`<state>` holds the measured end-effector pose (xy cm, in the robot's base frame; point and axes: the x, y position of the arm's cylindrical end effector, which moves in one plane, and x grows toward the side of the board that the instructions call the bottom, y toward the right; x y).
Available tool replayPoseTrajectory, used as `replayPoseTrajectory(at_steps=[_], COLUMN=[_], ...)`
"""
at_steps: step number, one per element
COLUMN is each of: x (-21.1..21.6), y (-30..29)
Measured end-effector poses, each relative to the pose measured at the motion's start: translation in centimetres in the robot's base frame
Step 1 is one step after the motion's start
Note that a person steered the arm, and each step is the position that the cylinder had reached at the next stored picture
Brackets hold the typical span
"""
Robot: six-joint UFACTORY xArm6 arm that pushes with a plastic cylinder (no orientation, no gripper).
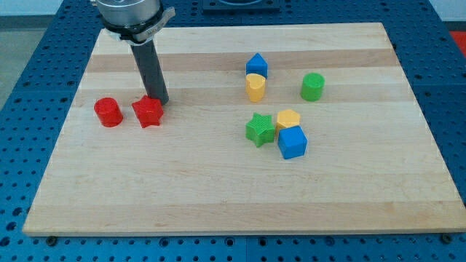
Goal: Move your arm away from red star
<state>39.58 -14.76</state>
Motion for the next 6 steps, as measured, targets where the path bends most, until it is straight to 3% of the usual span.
replayPoseTrajectory(at_steps=[6], x=[-1.6], y=[9.7])
